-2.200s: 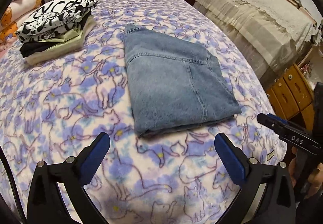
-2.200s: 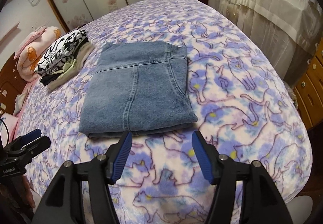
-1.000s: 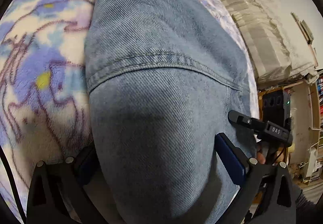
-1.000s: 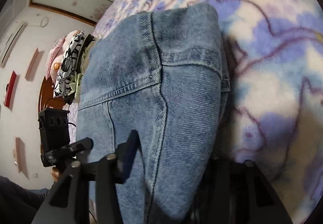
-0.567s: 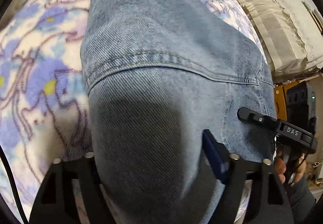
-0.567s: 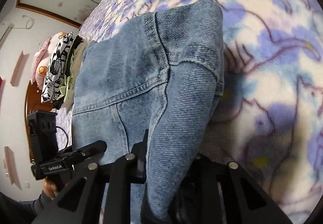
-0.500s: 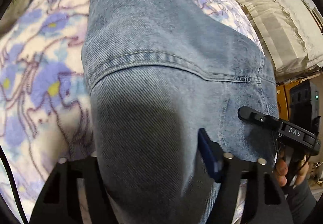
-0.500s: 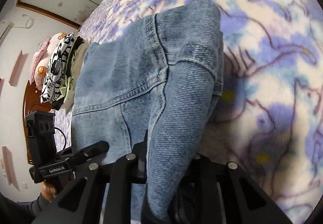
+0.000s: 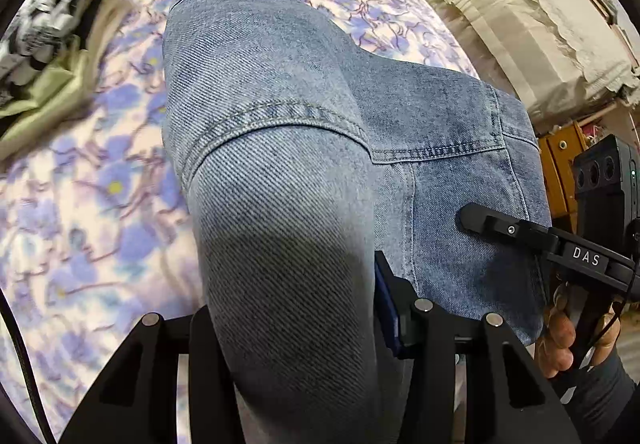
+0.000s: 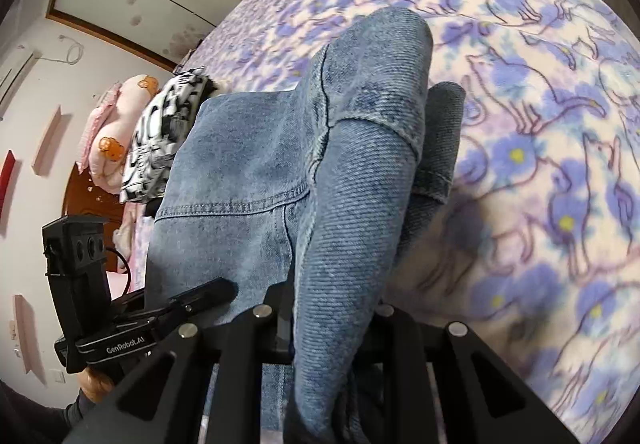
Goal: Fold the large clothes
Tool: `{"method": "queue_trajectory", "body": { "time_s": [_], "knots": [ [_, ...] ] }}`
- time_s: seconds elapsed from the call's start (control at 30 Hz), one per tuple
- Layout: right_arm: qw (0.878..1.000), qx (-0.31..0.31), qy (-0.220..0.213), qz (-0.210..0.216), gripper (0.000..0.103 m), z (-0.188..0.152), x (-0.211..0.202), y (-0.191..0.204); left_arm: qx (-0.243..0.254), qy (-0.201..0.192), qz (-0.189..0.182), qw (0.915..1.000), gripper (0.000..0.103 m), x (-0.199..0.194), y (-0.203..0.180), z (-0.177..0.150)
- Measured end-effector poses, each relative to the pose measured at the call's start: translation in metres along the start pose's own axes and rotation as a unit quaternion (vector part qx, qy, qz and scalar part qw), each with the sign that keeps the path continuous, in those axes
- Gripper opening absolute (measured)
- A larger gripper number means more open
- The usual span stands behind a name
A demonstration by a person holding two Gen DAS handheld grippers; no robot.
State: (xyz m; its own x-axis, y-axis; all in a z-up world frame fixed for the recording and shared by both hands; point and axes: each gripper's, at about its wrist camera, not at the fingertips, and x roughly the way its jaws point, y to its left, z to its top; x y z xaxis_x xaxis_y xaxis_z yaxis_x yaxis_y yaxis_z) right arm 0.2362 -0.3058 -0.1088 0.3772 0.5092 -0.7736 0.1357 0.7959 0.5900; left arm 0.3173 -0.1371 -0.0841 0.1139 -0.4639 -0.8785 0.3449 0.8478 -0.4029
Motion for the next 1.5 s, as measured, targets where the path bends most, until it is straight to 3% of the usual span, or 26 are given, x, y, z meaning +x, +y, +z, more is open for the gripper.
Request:
{"method": "queue_trajectory", "body": {
  "time_s": [0.27,0.43,0.73,0.9,1.13,1.33,1.5],
  "knots": [
    [1.000,-0.019,-0.004,0.014,0.017,-0.017,-0.012,0.076,0.001,-0.008,0.000,1.0000,0.045,-0.080,0.035,-0.012],
    [0.999,-0.040,0.000,0.026,0.017,-0.019,-0.007,0.126,-0.006,-0.020,0.007,0.9997,0.045,-0.130,0.075,-0.025],
    [0.993,-0.091,0.010,0.077,0.017,0.001,0.021,0.222,-0.020,-0.054,0.024,0.9980,0.045,-0.218,0.151,-0.013],
    [0.987,-0.114,0.016,0.113,0.017,0.048,0.049,0.271,-0.009,-0.085,0.041,0.9955,0.045,-0.261,0.199,0.029],
    [0.982,-0.137,-0.004,0.132,0.017,0.141,0.104,0.332,0.035,-0.111,0.049,0.9920,0.045,-0.288,0.271,0.135],
    [0.982,-0.130,-0.013,0.137,0.017,0.200,0.168,0.349,0.048,-0.113,0.058,0.9908,0.045,-0.269,0.330,0.211],
    [0.985,-0.137,0.004,0.109,0.017,0.223,0.240,0.341,0.020,-0.087,0.052,0.9946,0.047,-0.210,0.389,0.235]
  ]
}}
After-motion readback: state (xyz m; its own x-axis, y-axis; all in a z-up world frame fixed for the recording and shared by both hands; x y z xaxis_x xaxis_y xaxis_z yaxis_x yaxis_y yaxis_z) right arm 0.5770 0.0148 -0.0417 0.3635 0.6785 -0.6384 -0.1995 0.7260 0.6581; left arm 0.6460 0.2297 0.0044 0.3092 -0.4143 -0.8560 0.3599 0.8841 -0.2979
